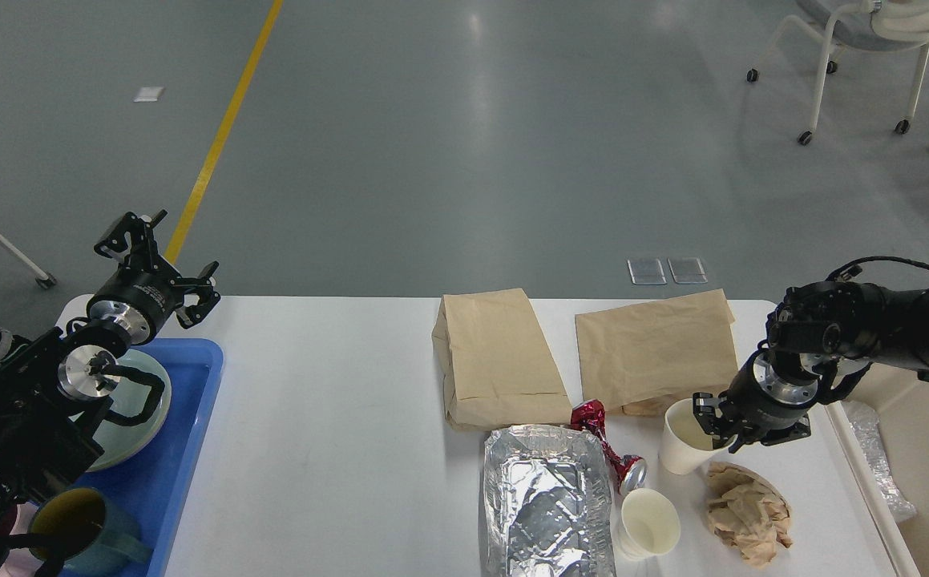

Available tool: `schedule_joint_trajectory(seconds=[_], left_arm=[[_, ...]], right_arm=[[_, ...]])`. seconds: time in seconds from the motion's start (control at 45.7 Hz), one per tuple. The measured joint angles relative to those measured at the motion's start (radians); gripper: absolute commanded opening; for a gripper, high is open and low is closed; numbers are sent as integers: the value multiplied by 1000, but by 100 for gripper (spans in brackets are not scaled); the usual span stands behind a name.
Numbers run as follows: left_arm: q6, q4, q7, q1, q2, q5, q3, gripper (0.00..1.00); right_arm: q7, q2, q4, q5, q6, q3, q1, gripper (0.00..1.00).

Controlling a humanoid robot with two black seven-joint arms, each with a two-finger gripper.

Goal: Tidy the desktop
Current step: 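Lower the right gripper onto the white paper cup and grasp it, then lift the white paper cup and carry it over the white bin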

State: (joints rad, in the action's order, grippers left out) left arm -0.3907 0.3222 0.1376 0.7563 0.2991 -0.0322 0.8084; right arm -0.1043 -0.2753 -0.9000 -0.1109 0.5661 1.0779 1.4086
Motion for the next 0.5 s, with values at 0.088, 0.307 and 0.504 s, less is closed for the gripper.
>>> schedule_joint_trajectory(seconds=[0.088, 0.307, 0.504], left_arm=[[0, 0, 0, 0, 0, 0, 0, 97], [0, 0, 0, 0, 0, 0, 0, 97], [0, 0, -1, 0, 0, 0, 0, 97]], right_arm=[[0, -8, -2, 0, 0, -8, 7, 0], [1, -95, -76, 2, 18, -15, 118, 0], [1, -218, -181, 0, 133, -16, 349, 0]])
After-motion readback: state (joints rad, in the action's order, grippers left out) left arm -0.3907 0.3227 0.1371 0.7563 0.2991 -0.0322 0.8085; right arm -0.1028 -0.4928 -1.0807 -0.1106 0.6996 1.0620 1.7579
